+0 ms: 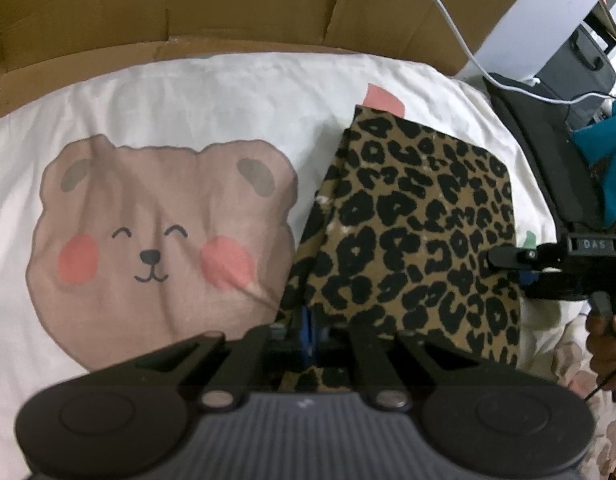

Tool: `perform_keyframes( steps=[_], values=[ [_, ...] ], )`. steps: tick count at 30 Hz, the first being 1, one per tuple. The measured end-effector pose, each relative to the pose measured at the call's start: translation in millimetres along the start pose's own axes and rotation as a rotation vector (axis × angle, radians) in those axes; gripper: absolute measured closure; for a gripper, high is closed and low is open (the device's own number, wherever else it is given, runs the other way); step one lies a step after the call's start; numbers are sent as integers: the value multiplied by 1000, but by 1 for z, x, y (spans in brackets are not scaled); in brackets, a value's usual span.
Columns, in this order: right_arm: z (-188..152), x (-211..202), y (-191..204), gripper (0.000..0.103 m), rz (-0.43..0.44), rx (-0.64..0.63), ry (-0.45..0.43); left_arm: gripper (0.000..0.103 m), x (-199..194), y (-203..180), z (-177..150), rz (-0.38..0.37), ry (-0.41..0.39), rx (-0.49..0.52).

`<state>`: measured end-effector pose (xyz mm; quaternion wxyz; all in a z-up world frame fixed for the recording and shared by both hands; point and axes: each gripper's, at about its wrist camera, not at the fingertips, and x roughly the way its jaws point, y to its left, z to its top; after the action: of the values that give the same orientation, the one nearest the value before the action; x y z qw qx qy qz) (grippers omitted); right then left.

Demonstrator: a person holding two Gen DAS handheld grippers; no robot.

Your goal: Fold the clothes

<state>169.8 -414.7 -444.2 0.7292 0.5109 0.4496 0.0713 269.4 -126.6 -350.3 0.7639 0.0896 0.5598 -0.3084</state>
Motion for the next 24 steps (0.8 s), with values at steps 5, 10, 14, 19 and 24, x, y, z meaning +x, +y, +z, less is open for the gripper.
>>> perform_keyframes(
  steps=[5,10,14,19,24],
  values=[
    [3,-8,13,94,27,-46,0,101,1,-2,-1,12,5,1],
    [1,-2,6,69,12,-12,7,100,1,-3,1,13,16,8],
    [-4,11,3,62,40,-13,26,94,-7,1,8,7,26,9],
    [-3,11,6,77,54,-28,31,78,-18,7,23,-7,-5,-14],
    [-4,10,7,78,59,-26,26,51,-10,-2,38,-48,-22,8]
  ],
)
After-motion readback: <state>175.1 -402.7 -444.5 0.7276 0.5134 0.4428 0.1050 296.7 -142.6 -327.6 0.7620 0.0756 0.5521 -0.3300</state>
